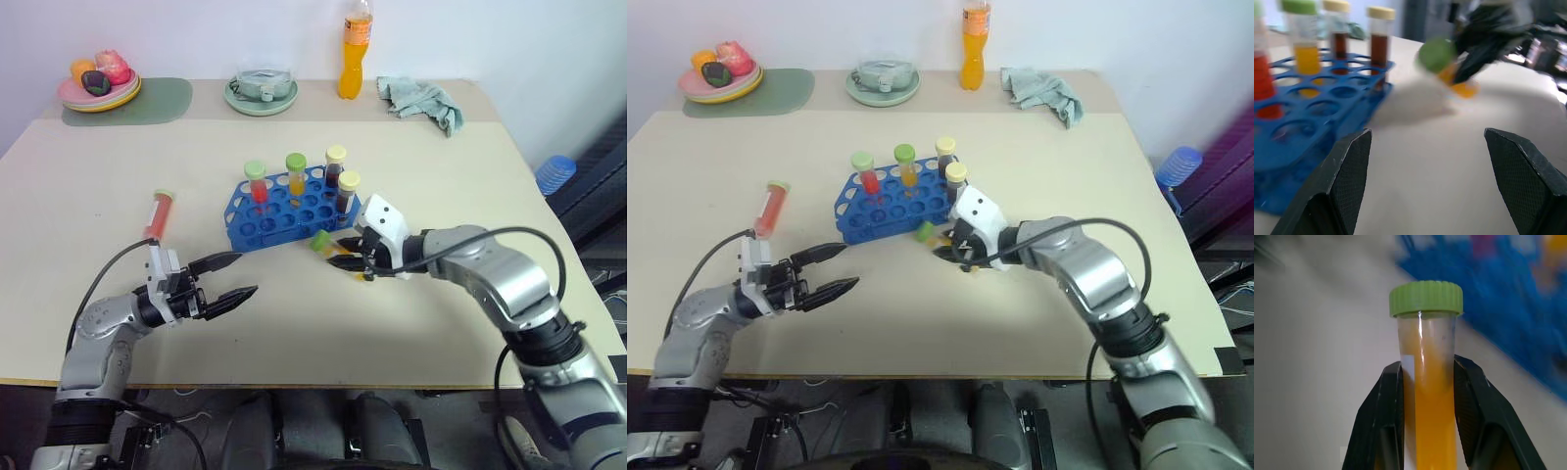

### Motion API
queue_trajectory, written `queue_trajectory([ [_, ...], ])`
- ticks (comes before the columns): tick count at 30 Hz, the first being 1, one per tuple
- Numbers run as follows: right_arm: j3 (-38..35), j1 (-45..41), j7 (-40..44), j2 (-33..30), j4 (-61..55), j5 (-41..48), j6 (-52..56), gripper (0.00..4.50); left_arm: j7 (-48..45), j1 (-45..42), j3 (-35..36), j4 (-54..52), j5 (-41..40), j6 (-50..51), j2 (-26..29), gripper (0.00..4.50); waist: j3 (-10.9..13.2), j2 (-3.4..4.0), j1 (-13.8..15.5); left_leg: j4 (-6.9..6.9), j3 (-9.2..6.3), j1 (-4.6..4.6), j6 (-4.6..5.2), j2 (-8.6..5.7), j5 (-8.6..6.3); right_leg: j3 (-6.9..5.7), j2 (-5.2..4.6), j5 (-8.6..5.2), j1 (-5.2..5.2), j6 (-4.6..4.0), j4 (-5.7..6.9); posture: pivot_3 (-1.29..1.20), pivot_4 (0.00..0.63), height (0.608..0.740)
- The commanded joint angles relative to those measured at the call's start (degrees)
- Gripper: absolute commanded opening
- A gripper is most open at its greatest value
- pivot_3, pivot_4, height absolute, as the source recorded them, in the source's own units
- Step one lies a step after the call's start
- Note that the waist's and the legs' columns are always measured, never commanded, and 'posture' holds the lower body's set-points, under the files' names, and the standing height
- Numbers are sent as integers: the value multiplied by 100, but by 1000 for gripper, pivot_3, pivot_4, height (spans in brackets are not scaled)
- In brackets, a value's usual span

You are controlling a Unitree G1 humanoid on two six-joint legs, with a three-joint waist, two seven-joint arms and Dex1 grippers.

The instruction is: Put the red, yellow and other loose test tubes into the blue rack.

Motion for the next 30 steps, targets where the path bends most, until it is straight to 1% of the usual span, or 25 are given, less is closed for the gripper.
queue_trajectory([
  [1,-563,98,138,723,-79,515,-920,801,306,-40,284,-71,-37,-174,-82,3760,-1,-2,1,2,-2,0,0,0,0,-2,1,0,2,0,0,0,150,740],
  [2,-593,111,152,933,-5,536,-1154,801,361,-66,322,-19,-24,-210,-95,3760,-1,-2,0,2,-3,0,0,0,0,-1,0,0,2,0,2,0,150,740],
  [4,-631,27,-85,1427,323,372,-1690,801,474,-153,397,100,-28,-258,-150,3760,-2,-2,6,3,-5,0,0,0,0,-2,1,0,3,0,2,0,150,740],
  [6,-694,-62,-230,1865,716,181,-2409,801,560,-242,444,175,-37,-279,-187,3760,-2,-2,0,4,-4,0,-1,0,1,-3,1,0,4,0,2,0,150,740],
  [10,-834,-375,-534,2698,2056,-272,-3972,801,663,-386,481,145,-78,-193,-186,3760,-3,-3,1,4,-1,0,-2,0,1,-4,1,0,4,0,2,0,150,740],
  [12,-871,-501,-568,2949,2774,-543,-4857,801,732,-426,517,95,-116,-128,-168,3760,-2,-3,-12,4,-1,0,-3,0,2,-4,1,0,4,0,3,0,150,740],
  [14,-1007,-683,-543,3173,3733,-704,-5804,801,855,-420,548,-4,-155,-33,-164,3760,-2,-3,-18,3,-1,0,-4,0,2,-5,1,0,3,0,3,0,150,740],
  [17,-1167,-1023,-476,3345,4984,-861,-6871,801,990,-365,592,-183,-211,66,-148,3760,-2,-2,-27,4,0,0,-4,0,3,-4,1,0,4,0,3,0,150,740],
  [21,-1403,-1421,-399,3487,6252,-892,-7790,801,1239,-243,639,-576,-270,226,-141,3760,0,0,-47,4,-1,0,-6,1,4,-4,1,0,3,0,5,0,150,740],
  [26,-1582,-1711,-378,3609,7242,-981,-8442,801,1497,-125,725,-998,-348,443,-91,3760,0,0,-150,4,-6,0,-11,2,7,-4,1,0,4,0,11,0,150,740],
  [30,-1657,-1733,-214,3702,7591,-968,-8654,801,1684,-68,800,-1288,-413,633,-24,3760,1,2,-157,3,-10,1,-13,2,8,-5,1,0,5,0,13,0,150,740],
])
